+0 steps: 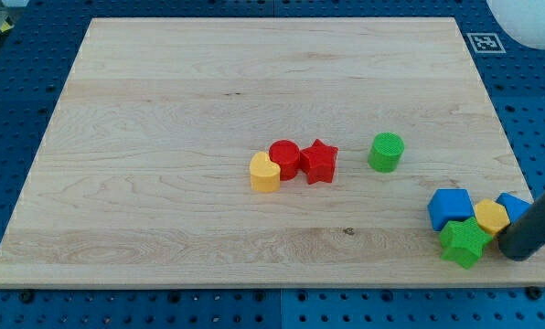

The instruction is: Nudge the cube towards the red star slightly

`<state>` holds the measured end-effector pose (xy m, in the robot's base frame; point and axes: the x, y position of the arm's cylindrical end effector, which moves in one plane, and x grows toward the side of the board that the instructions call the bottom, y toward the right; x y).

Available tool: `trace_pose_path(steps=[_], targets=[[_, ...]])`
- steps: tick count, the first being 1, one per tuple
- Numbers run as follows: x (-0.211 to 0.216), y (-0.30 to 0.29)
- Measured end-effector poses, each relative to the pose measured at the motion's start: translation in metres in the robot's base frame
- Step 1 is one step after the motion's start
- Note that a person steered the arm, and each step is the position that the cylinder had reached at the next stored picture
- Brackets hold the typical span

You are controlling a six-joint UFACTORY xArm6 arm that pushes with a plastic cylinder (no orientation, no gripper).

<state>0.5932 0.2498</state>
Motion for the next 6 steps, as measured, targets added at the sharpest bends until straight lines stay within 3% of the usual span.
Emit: trace_pose_path(steps=[6], targets=[[-0.014, -0.054]])
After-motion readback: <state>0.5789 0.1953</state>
